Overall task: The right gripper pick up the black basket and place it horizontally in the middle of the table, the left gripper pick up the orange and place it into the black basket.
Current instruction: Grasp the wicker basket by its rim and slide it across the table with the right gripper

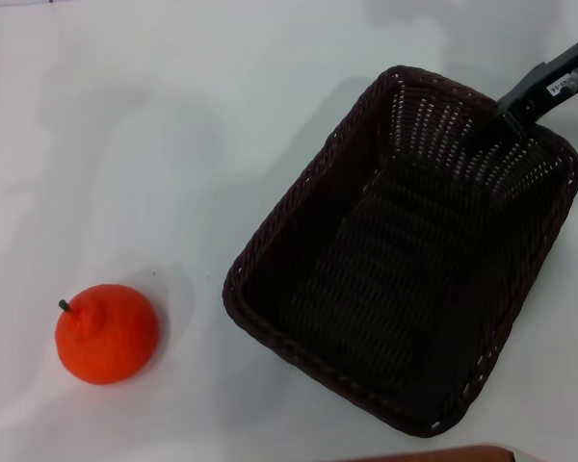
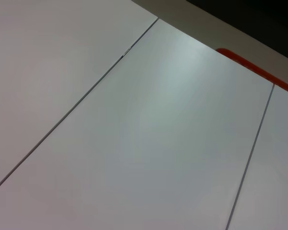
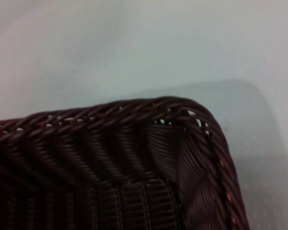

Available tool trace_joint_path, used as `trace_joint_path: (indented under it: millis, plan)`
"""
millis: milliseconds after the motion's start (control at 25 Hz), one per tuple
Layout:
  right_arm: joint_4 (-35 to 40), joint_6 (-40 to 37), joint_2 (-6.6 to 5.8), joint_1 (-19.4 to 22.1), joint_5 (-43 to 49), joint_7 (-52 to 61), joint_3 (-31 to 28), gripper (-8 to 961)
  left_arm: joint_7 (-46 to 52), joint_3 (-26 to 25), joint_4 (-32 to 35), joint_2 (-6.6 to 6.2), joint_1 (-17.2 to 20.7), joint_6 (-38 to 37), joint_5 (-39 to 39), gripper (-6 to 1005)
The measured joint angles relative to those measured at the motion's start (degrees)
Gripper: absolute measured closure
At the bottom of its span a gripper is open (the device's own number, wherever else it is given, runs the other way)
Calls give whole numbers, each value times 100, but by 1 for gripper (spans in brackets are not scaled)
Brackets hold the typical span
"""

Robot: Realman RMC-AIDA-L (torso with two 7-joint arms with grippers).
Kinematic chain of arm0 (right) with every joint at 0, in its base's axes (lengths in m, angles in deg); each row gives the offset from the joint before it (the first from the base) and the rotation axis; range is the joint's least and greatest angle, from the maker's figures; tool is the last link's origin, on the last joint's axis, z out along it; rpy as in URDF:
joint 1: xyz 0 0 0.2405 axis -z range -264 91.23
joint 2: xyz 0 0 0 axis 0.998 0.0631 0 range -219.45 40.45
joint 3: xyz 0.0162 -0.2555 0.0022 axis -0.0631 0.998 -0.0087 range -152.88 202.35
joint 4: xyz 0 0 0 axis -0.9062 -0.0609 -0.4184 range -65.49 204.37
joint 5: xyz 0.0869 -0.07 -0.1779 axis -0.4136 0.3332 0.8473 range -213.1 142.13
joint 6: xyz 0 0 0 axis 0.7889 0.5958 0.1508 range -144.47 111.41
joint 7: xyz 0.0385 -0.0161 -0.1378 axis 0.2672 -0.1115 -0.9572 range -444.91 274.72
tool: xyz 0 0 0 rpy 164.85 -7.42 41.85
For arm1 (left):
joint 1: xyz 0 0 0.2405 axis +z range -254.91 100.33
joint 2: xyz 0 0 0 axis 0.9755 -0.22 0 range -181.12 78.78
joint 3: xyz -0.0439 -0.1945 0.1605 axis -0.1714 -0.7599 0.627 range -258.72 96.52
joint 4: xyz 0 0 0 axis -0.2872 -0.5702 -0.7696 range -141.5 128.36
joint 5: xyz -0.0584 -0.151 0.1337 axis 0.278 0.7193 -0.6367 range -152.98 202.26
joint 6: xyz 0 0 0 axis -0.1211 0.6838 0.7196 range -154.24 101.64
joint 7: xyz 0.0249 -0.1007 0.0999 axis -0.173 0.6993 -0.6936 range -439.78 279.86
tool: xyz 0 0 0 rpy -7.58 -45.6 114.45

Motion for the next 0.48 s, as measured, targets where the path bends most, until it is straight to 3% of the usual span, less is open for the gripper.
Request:
trace_joint_path:
  millis: [240,480]
  plan:
    - [-20,109,-68,13,-30,-82,-227,716,-3,1,4,0,1,-94,-28,116]
    - [-25,318,-109,46,-41,-83,-575,786,-6,9,4,0,-15,-140,-43,115]
